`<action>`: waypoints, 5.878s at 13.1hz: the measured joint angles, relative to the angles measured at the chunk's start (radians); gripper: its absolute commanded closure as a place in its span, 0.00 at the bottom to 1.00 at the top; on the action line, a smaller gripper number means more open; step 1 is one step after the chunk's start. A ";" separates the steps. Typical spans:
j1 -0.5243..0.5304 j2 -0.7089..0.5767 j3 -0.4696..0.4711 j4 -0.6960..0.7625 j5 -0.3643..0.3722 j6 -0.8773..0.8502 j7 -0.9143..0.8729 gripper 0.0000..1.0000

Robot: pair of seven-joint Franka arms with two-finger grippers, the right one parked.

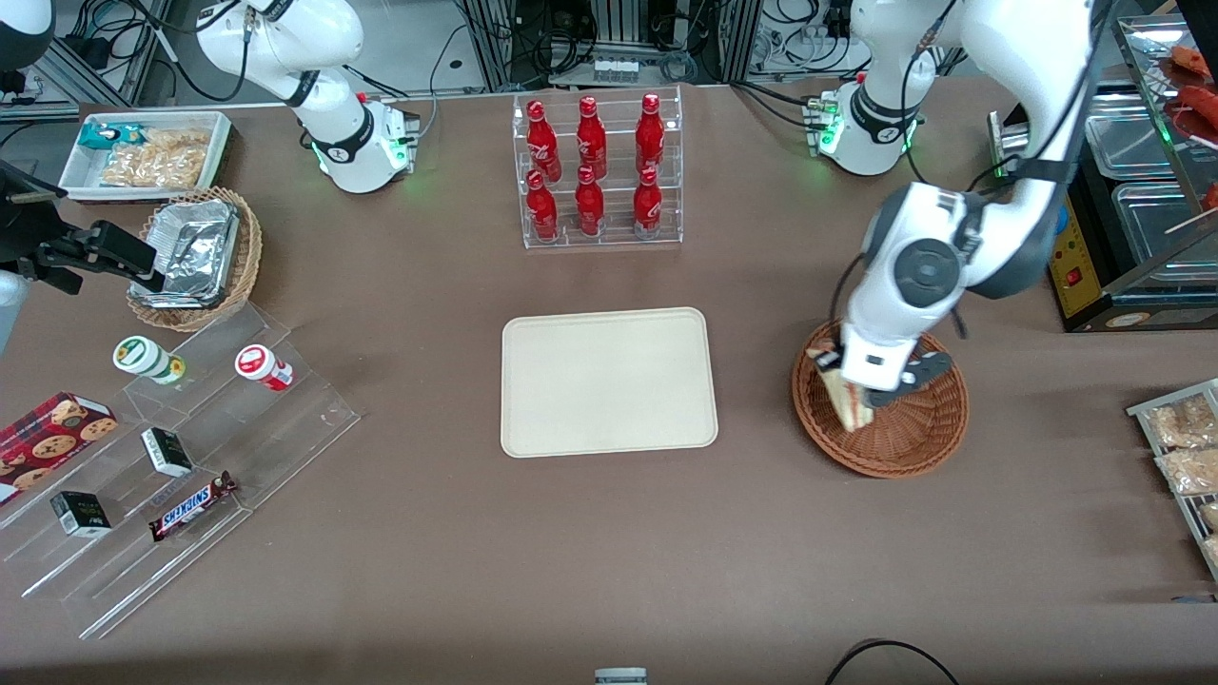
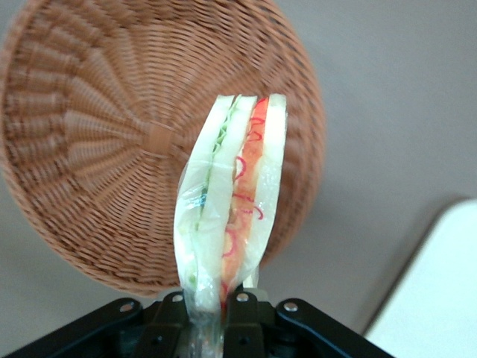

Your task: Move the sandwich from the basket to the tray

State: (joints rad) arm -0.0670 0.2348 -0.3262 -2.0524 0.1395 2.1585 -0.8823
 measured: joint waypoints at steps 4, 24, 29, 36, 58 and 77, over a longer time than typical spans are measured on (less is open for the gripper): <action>-0.003 0.077 -0.120 0.087 0.027 0.000 -0.002 0.96; -0.343 0.578 -0.203 0.679 0.228 -0.133 -0.361 0.98; -0.380 0.625 -0.205 0.712 0.221 -0.133 -0.361 0.95; -0.384 0.643 -0.205 0.746 0.221 -0.133 -0.362 0.00; -0.367 0.238 0.191 0.629 -0.057 -0.477 -0.031 0.00; -0.020 -0.096 0.163 0.482 -0.099 -0.688 0.501 0.00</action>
State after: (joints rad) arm -0.0866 0.1390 -0.1627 -1.5702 0.0406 1.4701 -0.3816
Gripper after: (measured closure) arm 0.000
